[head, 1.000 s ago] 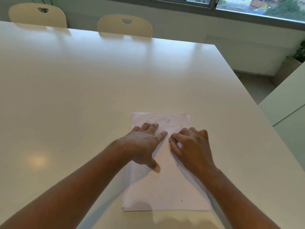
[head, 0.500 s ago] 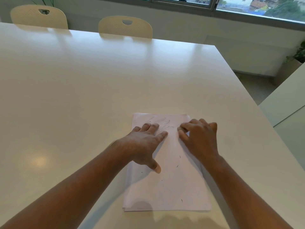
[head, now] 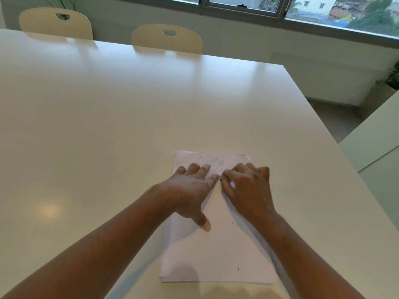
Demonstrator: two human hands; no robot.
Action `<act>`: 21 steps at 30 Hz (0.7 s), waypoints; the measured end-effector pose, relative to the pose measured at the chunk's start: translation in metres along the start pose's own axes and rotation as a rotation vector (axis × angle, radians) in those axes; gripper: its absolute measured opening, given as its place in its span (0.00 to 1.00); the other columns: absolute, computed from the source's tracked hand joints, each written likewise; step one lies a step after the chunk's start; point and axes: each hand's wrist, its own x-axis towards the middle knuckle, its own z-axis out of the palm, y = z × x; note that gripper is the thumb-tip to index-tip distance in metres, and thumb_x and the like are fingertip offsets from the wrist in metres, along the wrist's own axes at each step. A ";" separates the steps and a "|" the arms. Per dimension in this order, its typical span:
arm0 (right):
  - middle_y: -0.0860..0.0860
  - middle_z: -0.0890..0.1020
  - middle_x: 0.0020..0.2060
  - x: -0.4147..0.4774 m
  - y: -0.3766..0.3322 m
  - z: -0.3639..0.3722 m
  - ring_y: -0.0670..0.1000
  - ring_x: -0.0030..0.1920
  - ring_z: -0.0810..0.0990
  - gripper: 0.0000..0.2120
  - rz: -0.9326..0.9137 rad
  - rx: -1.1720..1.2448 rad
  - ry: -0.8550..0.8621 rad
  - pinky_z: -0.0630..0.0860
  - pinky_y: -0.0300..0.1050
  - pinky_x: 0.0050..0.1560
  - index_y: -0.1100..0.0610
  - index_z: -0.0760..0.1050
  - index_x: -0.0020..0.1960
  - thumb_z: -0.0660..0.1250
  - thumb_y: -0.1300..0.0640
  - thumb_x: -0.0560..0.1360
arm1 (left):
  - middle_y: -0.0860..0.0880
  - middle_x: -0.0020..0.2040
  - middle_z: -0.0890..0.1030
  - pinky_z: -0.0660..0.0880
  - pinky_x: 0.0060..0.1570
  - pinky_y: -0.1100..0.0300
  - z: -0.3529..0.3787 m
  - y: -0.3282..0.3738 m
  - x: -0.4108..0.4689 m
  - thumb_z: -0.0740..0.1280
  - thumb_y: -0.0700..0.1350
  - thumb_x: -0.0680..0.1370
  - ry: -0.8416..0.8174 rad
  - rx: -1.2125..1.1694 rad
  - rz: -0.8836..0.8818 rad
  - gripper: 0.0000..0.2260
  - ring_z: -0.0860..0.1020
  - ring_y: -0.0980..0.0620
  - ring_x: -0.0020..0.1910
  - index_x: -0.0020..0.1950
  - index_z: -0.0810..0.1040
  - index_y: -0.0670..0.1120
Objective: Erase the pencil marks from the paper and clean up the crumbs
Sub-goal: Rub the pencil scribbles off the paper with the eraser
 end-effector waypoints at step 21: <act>0.46 0.84 0.40 0.016 0.007 0.000 0.52 0.45 0.80 0.10 0.111 -0.034 0.001 0.60 0.50 0.46 0.48 0.83 0.42 0.66 0.48 0.79 | 0.45 0.86 0.36 0.43 0.82 0.44 0.001 -0.002 0.000 0.75 0.69 0.72 -0.004 -0.004 0.006 0.60 0.36 0.43 0.85 0.86 0.36 0.52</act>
